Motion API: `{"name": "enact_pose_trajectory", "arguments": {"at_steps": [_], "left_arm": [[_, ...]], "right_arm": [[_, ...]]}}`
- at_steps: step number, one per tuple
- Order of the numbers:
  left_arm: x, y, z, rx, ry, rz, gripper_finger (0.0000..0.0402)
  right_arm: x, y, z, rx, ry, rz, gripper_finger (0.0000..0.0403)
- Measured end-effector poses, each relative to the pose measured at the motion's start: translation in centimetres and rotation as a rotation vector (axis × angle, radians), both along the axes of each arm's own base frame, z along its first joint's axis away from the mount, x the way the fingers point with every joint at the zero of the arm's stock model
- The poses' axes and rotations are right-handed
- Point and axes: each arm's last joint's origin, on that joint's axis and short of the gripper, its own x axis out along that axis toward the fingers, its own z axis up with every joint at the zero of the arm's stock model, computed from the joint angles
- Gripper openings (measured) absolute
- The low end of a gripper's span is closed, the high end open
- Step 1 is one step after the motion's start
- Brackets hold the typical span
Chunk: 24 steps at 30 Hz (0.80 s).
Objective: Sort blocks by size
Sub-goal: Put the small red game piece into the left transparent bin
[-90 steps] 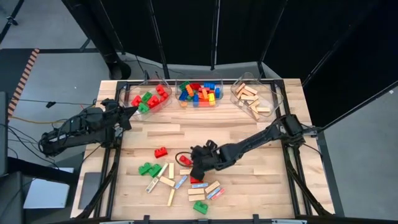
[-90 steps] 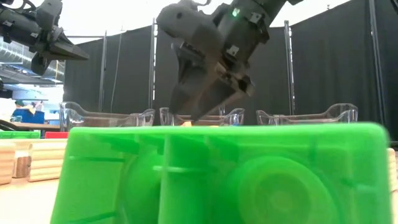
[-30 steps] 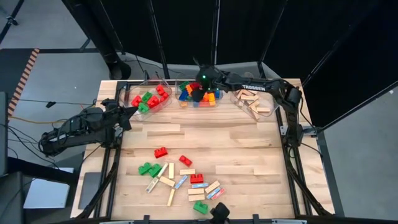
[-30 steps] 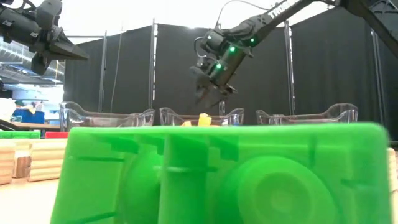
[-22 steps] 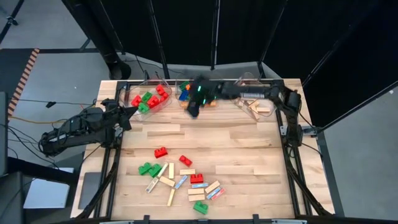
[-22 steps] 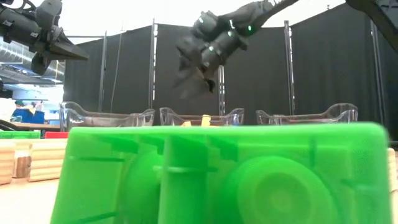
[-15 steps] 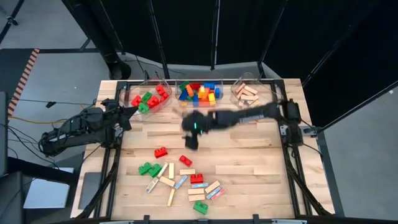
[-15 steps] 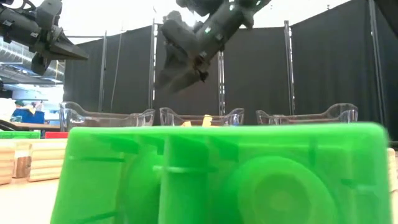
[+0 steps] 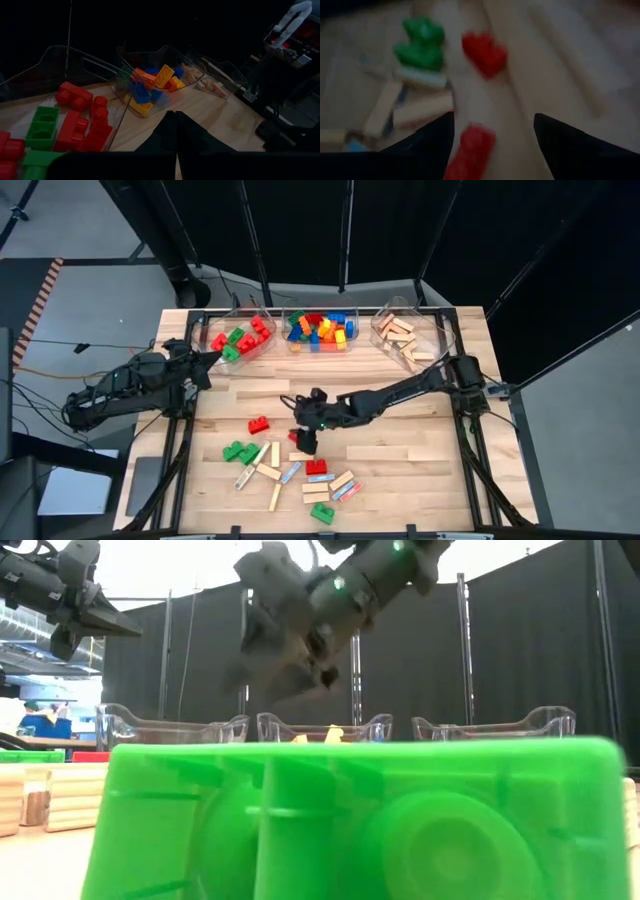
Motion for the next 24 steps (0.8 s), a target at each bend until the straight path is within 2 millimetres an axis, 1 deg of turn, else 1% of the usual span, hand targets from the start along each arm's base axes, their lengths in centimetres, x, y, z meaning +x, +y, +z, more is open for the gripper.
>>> {"name": "enact_pose_trajectory", "arguments": {"at_steps": [1, 2, 5, 7, 9, 12, 14, 17, 21, 24], "left_arm": [[0.0, 0.0, 0.0, 0.000, 0.001, 0.000, 0.0002], [0.0, 0.0, 0.0, 0.000, 0.001, 0.000, 0.0002], [0.0, 0.0, 0.0, -0.001, 0.004, 0.001, 0.0002], [0.1, 0.0, -0.1, -0.007, 0.009, 0.000, 0.0002], [0.2, 0.0, -0.1, -0.010, 0.014, -0.001, 0.0002], [0.4, 0.0, -0.1, -0.019, 0.026, -0.007, 0.0002], [0.4, 0.0, -0.2, -0.023, 0.037, -0.007, 0.0002], [0.5, 0.1, -0.2, -0.025, 0.040, -0.007, 0.0002], [0.6, 0.1, -0.2, -0.025, 0.045, -0.007, 0.0002], [0.6, 0.1, -0.2, -0.024, 0.044, -0.007, 0.0002]], "right_arm": [[0.1, 0.3, -1.0, 0.008, 0.022, 0.010, 0.0288], [0.5, 0.6, -1.6, 0.016, 0.013, 0.014, 0.0294], [0.9, 1.1, -2.1, -0.002, 0.011, -0.017, 0.0307], [1.3, 1.0, -1.7, -0.014, -0.014, -0.046, 0.0309], [1.6, 1.0, -2.3, -0.014, 0.000, -0.059, 0.0308], [1.9, 1.2, -4.1, 0.015, 0.042, -0.052, 0.0302], [2.4, 2.0, -5.0, 0.057, 0.043, -0.034, 0.0298], [2.6, 2.8, -6.7, 0.142, 0.076, -0.068, 0.0295], [2.7, 3.3, -7.5, 0.228, 0.081, -0.165, 0.0282], [2.5, 3.3, -7.8, 0.224, 0.102, -0.194, 0.0249]]}}
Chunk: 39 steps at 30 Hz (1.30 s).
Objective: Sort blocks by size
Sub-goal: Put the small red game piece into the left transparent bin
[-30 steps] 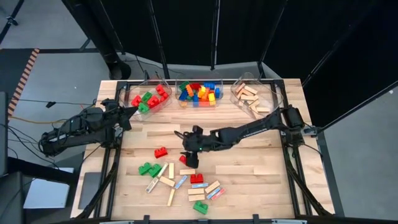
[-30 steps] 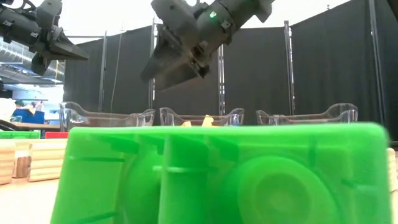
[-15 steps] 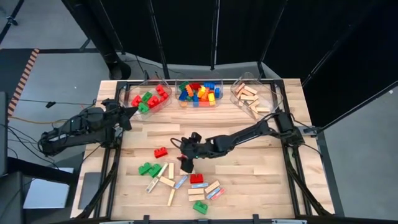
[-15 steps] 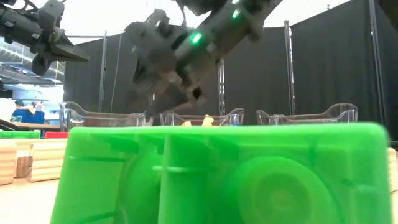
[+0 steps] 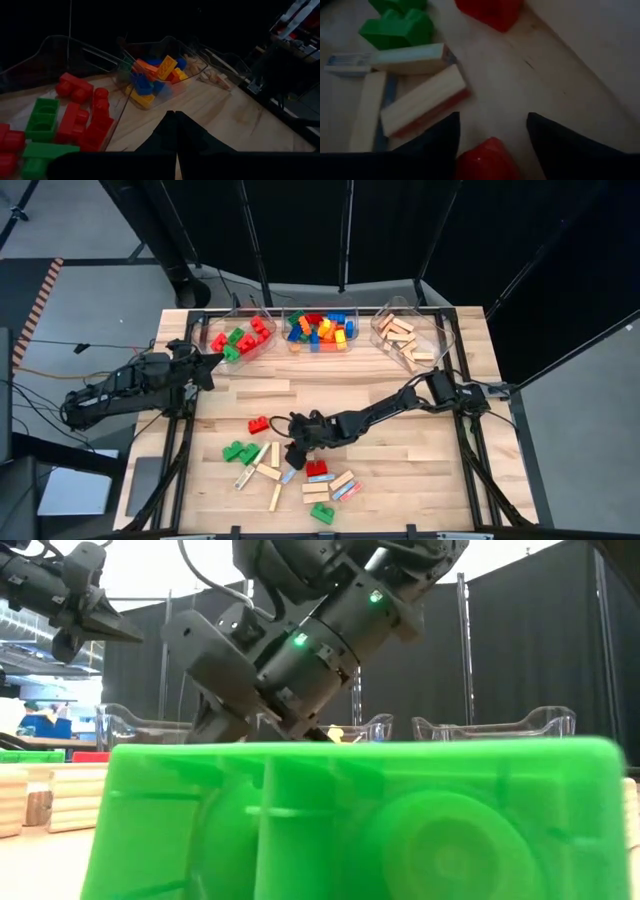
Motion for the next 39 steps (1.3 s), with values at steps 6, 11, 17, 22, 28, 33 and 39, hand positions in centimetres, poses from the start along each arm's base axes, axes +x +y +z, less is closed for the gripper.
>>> {"name": "enact_pose_trajectory", "arguments": {"at_steps": [6, 11, 17, 22, 28, 33, 39], "left_arm": [[0.0, 0.0, 0.0, 0.002, 0.001, -0.001, 0.0002], [0.0, 0.0, 0.0, 0.003, 0.001, -0.001, 0.0002], [0.0, 0.0, 0.0, 0.003, 0.001, -0.001, 0.0002], [0.0, 0.0, 0.0, 0.004, 0.000, -0.001, 0.0002], [0.0, 0.0, 0.0, 0.004, 0.001, -0.001, 0.0002], [0.0, 0.0, 0.0, 0.004, 0.001, -0.001, 0.0002], [0.0, 0.0, 0.0, 0.004, 0.002, -0.001, 0.0002]], "right_arm": [[-0.4, -0.4, 0.0, -0.093, 0.055, 0.064, 0.0164], [-0.6, -1.9, 0.5, -0.107, 0.095, 0.068, 0.0098], [-1.0, -6.1, 1.9, -0.272, 0.177, 0.099, 0.0098], [-1.4, -11.4, 5.6, -0.330, 0.159, 0.039, 0.0098], [-1.6, -16.6, 10.7, -0.405, -0.029, -0.045, 0.0098], [-0.8, -21.6, 15.0, -0.446, -0.279, -0.192, 0.0098], [3.8, -25.6, 17.4, -0.452, -0.472, -0.183, 0.0098]]}}
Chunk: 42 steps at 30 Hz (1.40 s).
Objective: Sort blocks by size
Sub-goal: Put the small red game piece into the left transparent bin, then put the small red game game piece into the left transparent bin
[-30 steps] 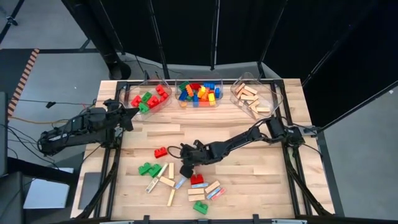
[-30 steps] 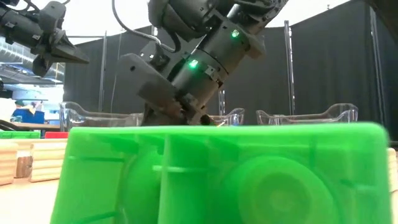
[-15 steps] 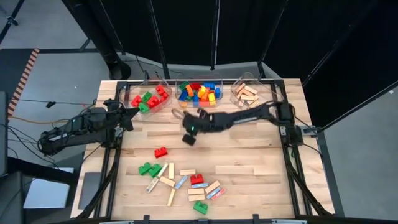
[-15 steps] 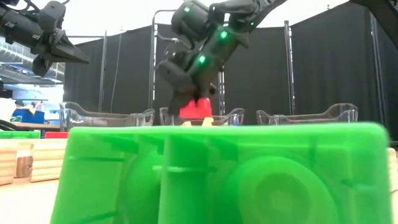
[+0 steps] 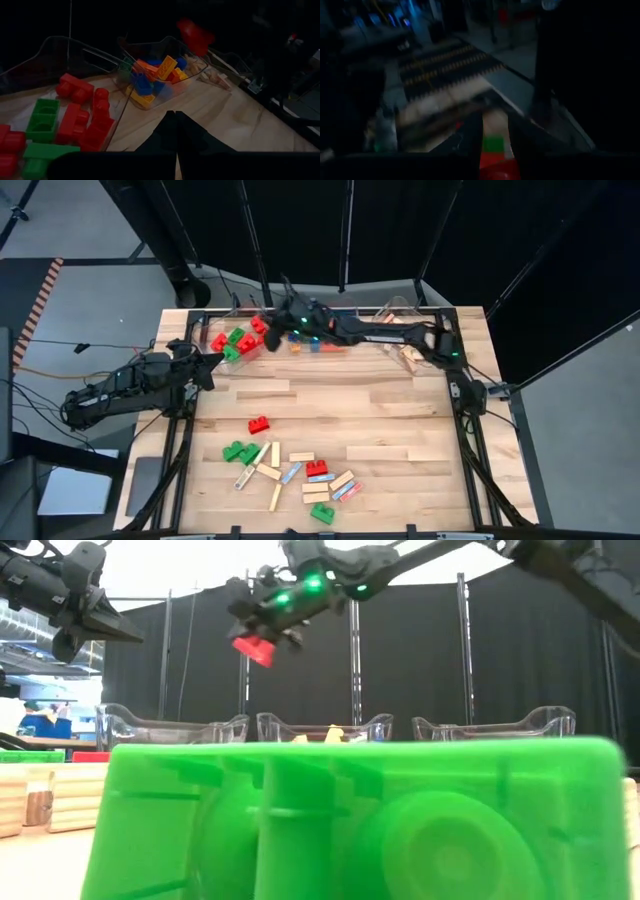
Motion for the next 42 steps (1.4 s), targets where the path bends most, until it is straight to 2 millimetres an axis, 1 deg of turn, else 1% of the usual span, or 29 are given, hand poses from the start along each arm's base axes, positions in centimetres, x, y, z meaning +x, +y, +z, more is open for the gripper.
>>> {"name": "enact_pose_trajectory", "arguments": {"at_steps": [2, 4, 7, 8, 10, 11, 14, 15, 16, 19, 21, 22, 24, 25, 27, 29, 30, 31, 33, 35, 37, 39, 42], "left_arm": [[0.0, 0.0, 0.0, 0.000, -0.001, 0.000, 0.0002], [0.0, 0.0, 0.0, 0.000, 0.000, 0.000, 0.0002], [0.0, 0.0, 0.0, 0.000, 0.000, 0.000, 0.0002], [0.0, 0.0, 0.0, 0.000, -0.001, 0.000, 0.0002], [0.0, 0.0, 0.0, 0.000, 0.000, 0.000, 0.0002], [0.0, 0.0, 0.0, 0.000, 0.000, 0.000, 0.0002], [0.0, 0.0, 0.0, 0.000, 0.000, 0.000, 0.0002], [0.0, 0.0, 0.0, 0.000, 0.000, 0.000, 0.0002], [0.0, 0.0, 0.0, 0.000, -0.001, 0.001, 0.0002], [0.0, 0.0, 0.0, 0.000, 0.000, 0.001, 0.0002], [0.0, 0.0, 0.0, 0.001, 0.001, 0.001, 0.0002], [0.0, 0.0, 0.0, 0.001, 0.000, 0.001, 0.0002], [0.0, 0.0, 0.0, -0.001, 0.000, 0.002, 0.0002], [0.0, 0.0, 0.0, -0.002, 0.000, 0.002, 0.0002], [0.0, 0.0, 0.0, 0.000, 0.001, 0.001, 0.0002], [0.0, 0.0, 0.0, 0.001, 0.001, 0.001, 0.0002], [0.0, 0.0, 0.0, 0.001, 0.001, 0.000, 0.0002], [0.0, 0.0, 0.0, 0.002, 0.001, 0.000, 0.0002], [0.0, 0.0, 0.0, 0.003, 0.001, 0.000, 0.0002], [0.0, 0.0, 0.0, 0.003, 0.001, 0.000, 0.0002], [0.0, 0.0, 0.0, 0.003, 0.002, 0.000, 0.0002], [0.0, 0.0, 0.0, 0.003, 0.001, 0.000, 0.0002], [0.0, 0.0, 0.0, 0.003, 0.001, 0.000, 0.0002]], "right_arm": [[1.7, -1.0, 0.3, -0.007, -0.048, 0.003, 0.0098], [3.2, -1.7, 0.1, -0.011, -0.085, -0.002, 0.0098], [5.1, -2.7, -0.9, -0.024, -0.121, -0.008, 0.0098], [5.6, -2.9, -1.6, -0.027, -0.129, -0.009, 0.0098], [5.9, -3.1, -2.9, -0.026, -0.190, -0.017, 0.0098], [6.0, -3.3, -3.9, -0.003, -0.188, -0.027, 0.0103], [6.1, -3.8, -5.3, 0.106, -0.190, -0.028, 0.0146], [6.2, -4.0, -6.1, 0.126, -0.180, -0.018, 0.0162], [6.2, -4.2, -6.3, 0.131, -0.181, -0.007, 0.0178], [6.1, -4.6, -6.6, 0.131, -0.163, 0.022, 0.0220], [6.1, -4.6, -6.5, 0.133, -0.165, 0.035, 0.0240], [6.0, -4.5, -6.1, 0.148, -0.172, 0.063, 0.0246], [5.9, -4.1, -5.1, 0.172, -0.177, 0.193, 0.0253], [5.8, -3.7, -4.4, 0.171, -0.179, 0.273, 0.0254], [5.4, -2.1, -2.0, 0.164, -0.163, 0.444, 0.0249], [5.0, 0.7, 0.2, 0.128, -0.101, 0.601, 0.0241], [4.7, 2.2, 0.8, 0.086, -0.055, 0.662, 0.0238], [4.6, 3.7, 0.9, 0.047, 0.010, 0.711, 0.0235], [4.7, 6.4, -0.4, -0.037, 0.127, 0.808, 0.0233], [5.2, 8.9, -2.9, -0.103, 0.238, 0.884, 0.0233], [5.8, 11.1, -4.7, -0.188, 0.297, 0.919, 0.0235], [6.3, 12.6, -5.7, -0.256, 0.311, 0.926, 0.0238], [6.9, 14.2, -7.6, -0.266, 0.335, 0.936, 0.0246]]}}
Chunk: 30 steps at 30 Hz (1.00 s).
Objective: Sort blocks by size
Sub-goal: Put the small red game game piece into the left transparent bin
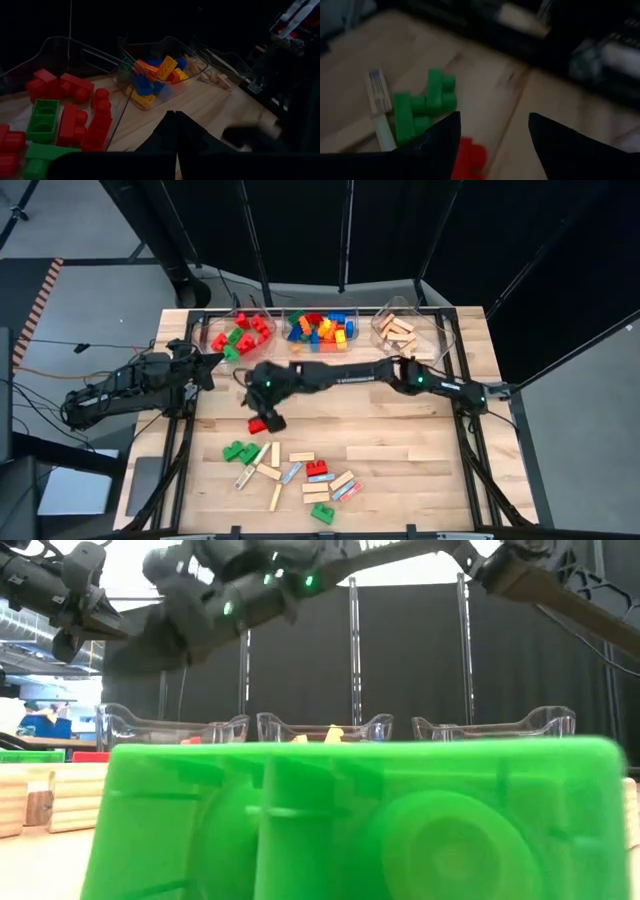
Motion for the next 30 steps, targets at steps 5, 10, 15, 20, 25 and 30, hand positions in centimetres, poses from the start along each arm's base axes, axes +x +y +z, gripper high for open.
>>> {"name": "enact_pose_trajectory", "arguments": {"at_steps": [5, 10, 15, 20, 25, 30], "left_arm": [[0.0, 0.0, 0.0, -0.003, -0.001, 0.001, 0.0002], [0.0, 0.0, 0.0, -0.002, -0.001, 0.001, 0.0002], [0.0, 0.0, 0.0, -0.003, -0.001, 0.001, 0.0002], [0.0, 0.0, 0.0, -0.002, -0.001, 0.001, 0.0002], [0.0, 0.0, 0.0, -0.002, -0.001, 0.001, 0.0002], [0.0, 0.0, 0.0, -0.003, 0.000, 0.001, 0.0002]], "right_arm": [[0.5, 0.7, -3.4, 0.009, 0.070, -0.003, 0.0257], [0.3, 0.5, -5.1, 0.044, 0.126, -0.128, 0.0257], [0.0, 0.0, -6.1, 0.075, 0.169, -0.154, 0.0255], [-0.3, 0.9, -7.3, 0.064, 0.177, -0.142, 0.0256], [-0.6, 1.3, -8.0, 0.089, 0.202, -0.147, 0.0252], [-0.4, 0.6, -7.9, 0.054, 0.165, -0.207, 0.0254]]}}
